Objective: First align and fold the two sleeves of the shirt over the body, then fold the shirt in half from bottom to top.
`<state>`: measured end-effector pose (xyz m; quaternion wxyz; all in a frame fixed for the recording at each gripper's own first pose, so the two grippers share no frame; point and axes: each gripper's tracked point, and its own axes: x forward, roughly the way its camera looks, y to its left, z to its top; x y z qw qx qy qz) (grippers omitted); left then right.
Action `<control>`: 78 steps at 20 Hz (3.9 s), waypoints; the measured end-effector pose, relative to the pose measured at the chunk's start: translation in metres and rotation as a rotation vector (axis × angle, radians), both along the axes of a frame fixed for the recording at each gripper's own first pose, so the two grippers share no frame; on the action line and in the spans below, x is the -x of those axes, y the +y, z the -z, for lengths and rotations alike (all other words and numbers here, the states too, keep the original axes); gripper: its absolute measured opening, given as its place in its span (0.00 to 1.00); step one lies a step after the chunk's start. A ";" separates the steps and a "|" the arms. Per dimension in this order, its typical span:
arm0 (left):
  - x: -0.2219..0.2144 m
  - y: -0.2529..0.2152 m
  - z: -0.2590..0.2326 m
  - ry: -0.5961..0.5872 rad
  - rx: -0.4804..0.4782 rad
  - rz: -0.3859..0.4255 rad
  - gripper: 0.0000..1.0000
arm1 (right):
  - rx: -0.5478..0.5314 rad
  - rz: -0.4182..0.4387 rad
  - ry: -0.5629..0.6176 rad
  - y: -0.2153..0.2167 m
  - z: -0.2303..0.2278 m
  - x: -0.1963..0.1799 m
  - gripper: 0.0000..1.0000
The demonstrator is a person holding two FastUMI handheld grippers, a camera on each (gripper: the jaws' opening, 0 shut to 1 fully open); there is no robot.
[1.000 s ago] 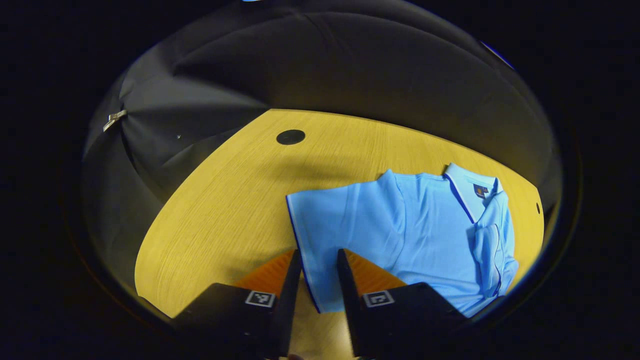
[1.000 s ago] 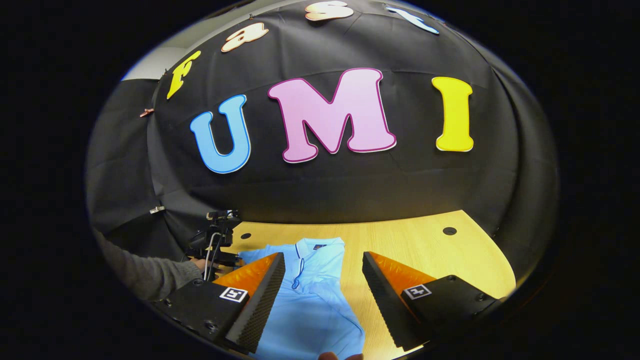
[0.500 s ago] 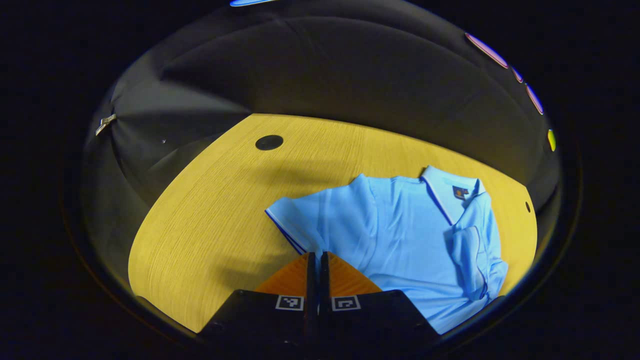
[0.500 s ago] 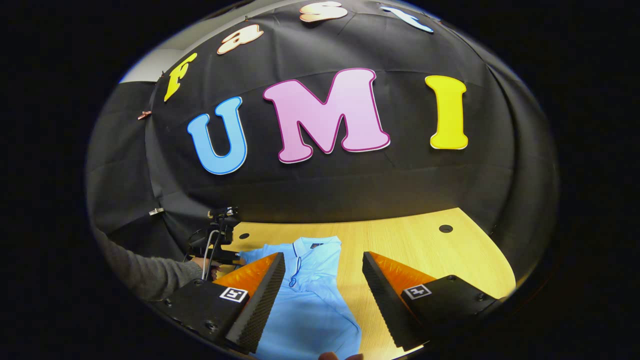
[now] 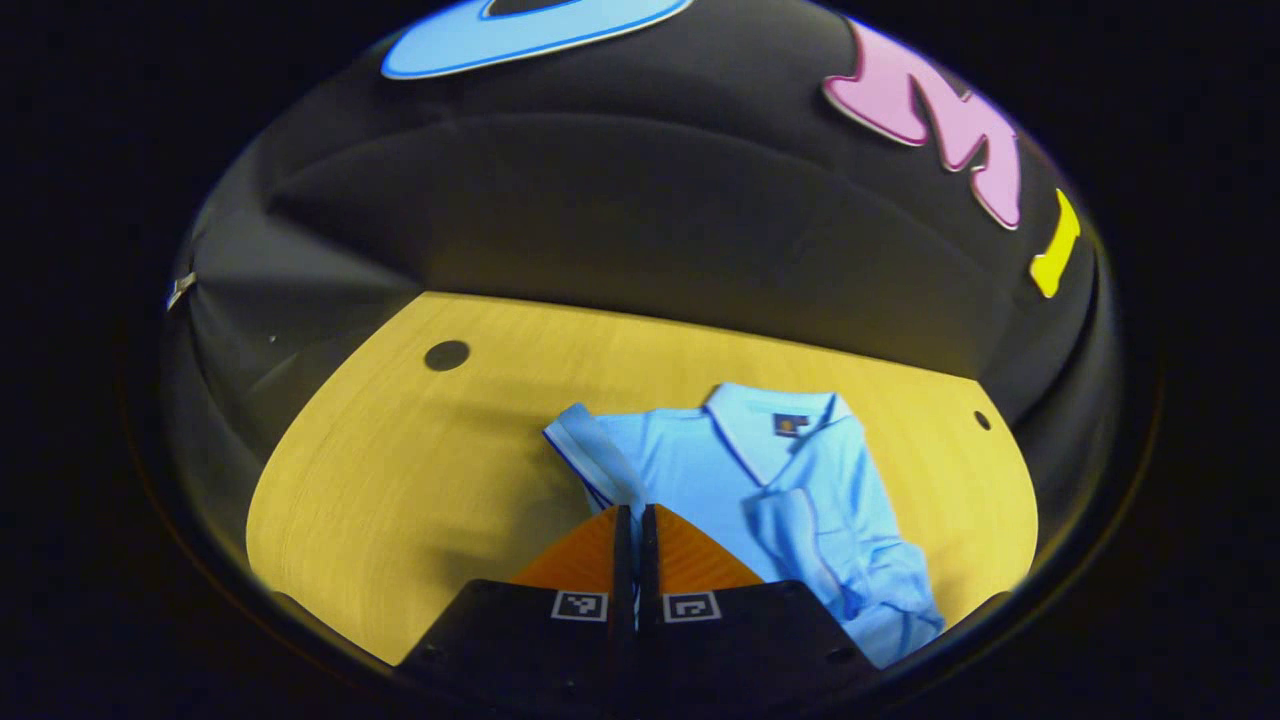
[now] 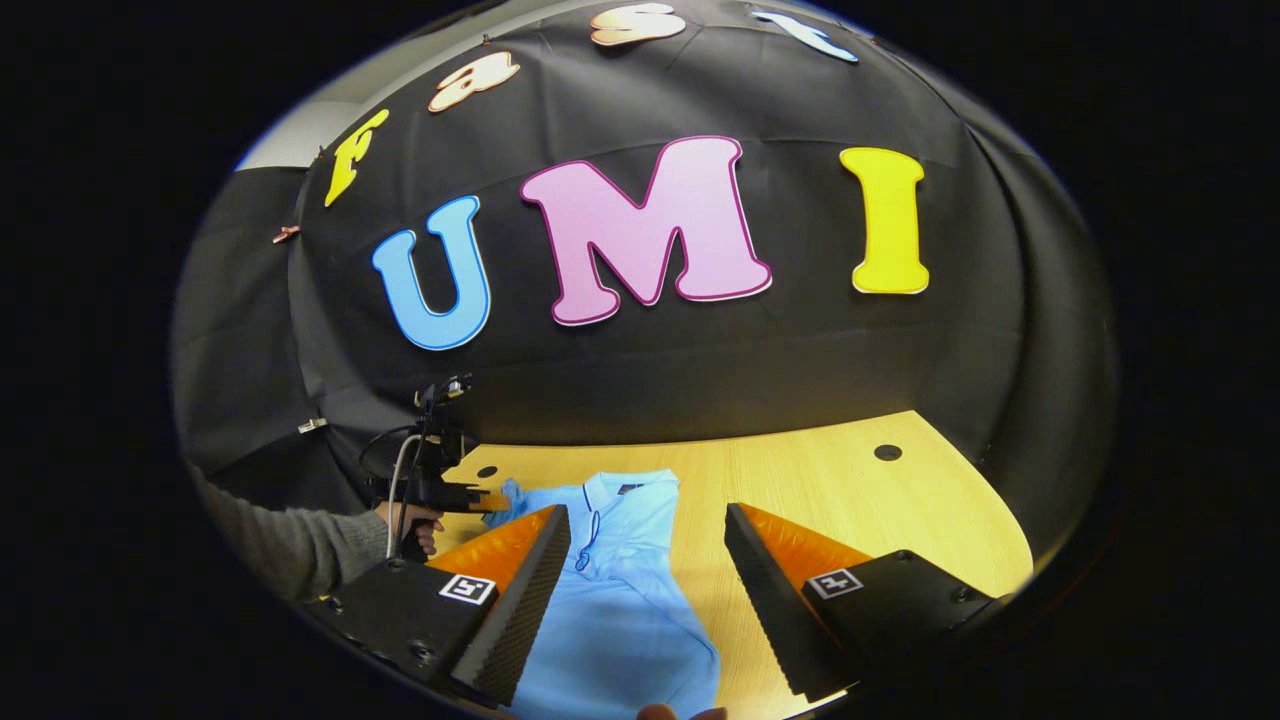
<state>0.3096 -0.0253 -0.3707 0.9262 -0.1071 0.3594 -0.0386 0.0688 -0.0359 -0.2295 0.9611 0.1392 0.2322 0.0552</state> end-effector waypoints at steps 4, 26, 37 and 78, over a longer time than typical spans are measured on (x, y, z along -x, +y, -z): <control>0.010 -0.068 -0.024 -0.038 0.027 0.129 0.06 | 0.008 0.022 0.009 -0.011 0.002 0.007 0.97; 0.046 -0.166 0.046 0.094 -0.129 0.360 0.07 | 0.026 0.089 0.046 -0.035 0.015 0.047 0.97; 0.052 -0.174 0.041 0.050 -0.189 0.375 0.61 | 0.026 0.094 0.058 -0.038 0.011 0.052 0.97; 0.358 -0.001 0.051 0.246 -0.227 0.243 0.98 | 0.211 -0.078 0.694 0.024 0.196 0.274 0.98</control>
